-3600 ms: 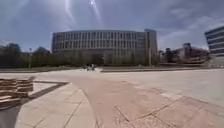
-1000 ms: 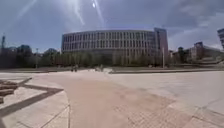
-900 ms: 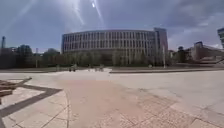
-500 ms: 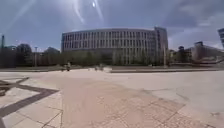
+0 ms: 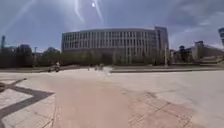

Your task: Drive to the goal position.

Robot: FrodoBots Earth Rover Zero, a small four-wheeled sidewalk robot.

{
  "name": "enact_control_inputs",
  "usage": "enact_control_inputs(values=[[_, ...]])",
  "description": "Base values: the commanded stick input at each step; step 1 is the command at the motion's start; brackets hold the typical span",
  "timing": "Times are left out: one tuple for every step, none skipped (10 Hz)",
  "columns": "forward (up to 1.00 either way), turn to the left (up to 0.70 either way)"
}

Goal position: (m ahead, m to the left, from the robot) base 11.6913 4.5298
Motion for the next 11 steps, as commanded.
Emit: enact_control_inputs(values=[[0.50, 0.00], [0.50, 0.00], [0.50, 0.00], [0.50, 0.00], [0.50, 0.00], [0.50, 0.18], [0.50, 0.39], [0.50, 0.48], [0.50, 0.50], [0.50, 0.50], [0.50, 0.35]])
